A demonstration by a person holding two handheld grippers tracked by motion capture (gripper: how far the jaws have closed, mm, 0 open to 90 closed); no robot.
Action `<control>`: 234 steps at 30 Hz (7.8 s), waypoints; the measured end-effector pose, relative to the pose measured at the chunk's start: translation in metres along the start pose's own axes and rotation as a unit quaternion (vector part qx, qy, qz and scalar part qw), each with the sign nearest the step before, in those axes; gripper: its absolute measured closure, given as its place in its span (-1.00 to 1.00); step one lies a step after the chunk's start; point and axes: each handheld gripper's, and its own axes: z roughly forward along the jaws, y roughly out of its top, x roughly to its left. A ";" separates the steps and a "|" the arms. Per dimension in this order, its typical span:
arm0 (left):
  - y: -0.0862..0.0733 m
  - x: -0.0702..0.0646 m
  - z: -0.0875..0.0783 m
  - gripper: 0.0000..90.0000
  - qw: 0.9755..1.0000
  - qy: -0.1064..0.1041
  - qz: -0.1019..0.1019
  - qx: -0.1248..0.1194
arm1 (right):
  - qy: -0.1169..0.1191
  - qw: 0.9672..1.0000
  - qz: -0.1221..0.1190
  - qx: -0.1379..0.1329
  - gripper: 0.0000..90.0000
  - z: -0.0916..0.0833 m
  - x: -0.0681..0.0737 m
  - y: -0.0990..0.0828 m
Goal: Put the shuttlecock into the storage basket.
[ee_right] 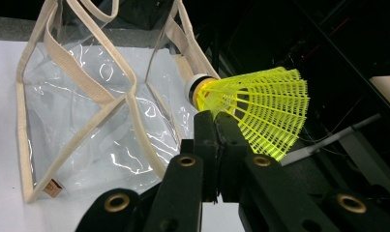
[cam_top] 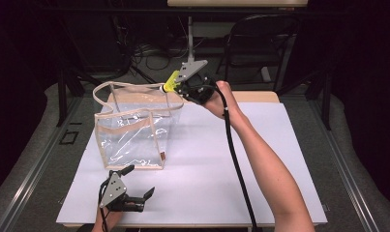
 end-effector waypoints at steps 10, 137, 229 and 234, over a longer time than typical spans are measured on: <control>0.000 0.000 0.000 -1.00 1.000 0.000 0.001 0.001 | 0.004 1.000 -0.010 0.000 0.99 0.006 0.005 0.005; 0.000 0.001 -0.001 -1.00 1.000 0.000 0.000 0.000 | 0.074 0.990 0.018 0.115 0.98 0.086 0.015 0.015; 0.000 -0.001 0.002 -1.00 1.000 -0.002 0.000 0.004 | 0.035 0.987 0.149 0.039 -1.00 -0.015 0.026 -0.081; 0.000 -0.001 0.002 -1.00 1.000 -0.001 0.000 0.003 | 0.037 0.988 0.149 0.030 -1.00 -0.022 0.034 -0.088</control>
